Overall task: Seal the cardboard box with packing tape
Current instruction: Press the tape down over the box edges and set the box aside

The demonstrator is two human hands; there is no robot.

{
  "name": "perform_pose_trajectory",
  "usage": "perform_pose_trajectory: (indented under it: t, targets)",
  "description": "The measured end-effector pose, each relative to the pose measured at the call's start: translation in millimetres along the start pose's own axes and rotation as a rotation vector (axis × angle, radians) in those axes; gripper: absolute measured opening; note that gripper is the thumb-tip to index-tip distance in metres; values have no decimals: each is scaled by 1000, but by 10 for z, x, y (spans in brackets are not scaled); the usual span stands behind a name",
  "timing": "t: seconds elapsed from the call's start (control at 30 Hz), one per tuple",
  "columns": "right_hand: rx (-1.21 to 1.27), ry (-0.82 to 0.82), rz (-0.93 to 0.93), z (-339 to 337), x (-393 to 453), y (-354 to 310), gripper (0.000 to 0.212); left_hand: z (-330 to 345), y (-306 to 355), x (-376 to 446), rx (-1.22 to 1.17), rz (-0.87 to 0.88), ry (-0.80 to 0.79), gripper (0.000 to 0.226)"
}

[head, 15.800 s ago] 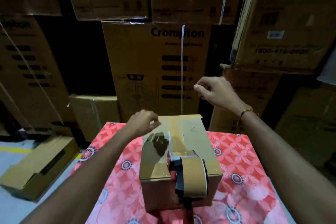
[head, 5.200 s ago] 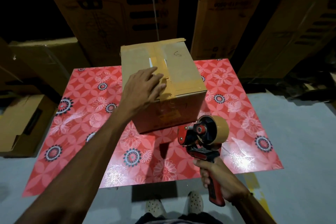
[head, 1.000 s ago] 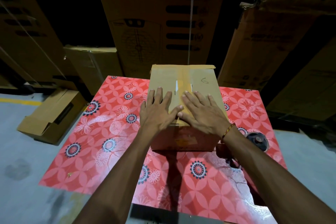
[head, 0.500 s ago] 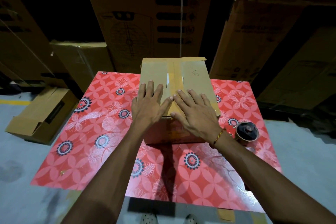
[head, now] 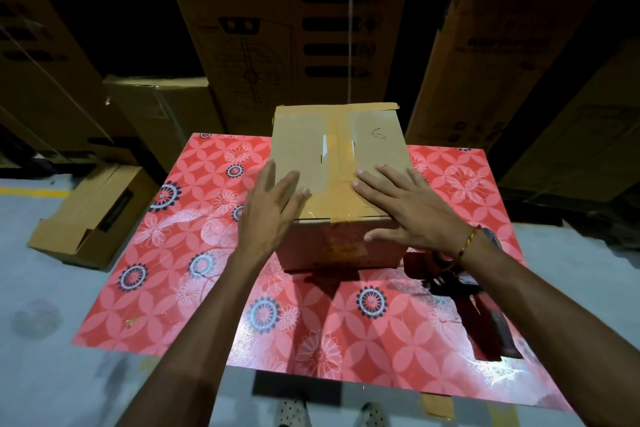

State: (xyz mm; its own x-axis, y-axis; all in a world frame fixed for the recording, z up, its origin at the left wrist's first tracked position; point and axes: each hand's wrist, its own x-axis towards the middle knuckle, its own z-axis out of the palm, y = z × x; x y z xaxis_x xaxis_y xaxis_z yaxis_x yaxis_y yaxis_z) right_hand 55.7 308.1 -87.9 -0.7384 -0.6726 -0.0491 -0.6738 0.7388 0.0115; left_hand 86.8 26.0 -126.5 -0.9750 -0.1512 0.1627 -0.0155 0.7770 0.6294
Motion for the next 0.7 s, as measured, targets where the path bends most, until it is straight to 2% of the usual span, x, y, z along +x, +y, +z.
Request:
perform_pose_trajectory:
  t: [0.1,0.27,0.6,0.7]
  targets:
    - [51,2,24,36,38,24,88,-15,34,-28,-102,39,-24,67]
    - [77,21,4,-53,88,67,85,-193,-146,-141,-138,154,-171,97]
    - [264,32,10,-928,212,162,65,-787,378,156,-68,177,16,72]
    - [299,2,44,-1210,198,205,68,-1006,556,163,13,223,77,55]
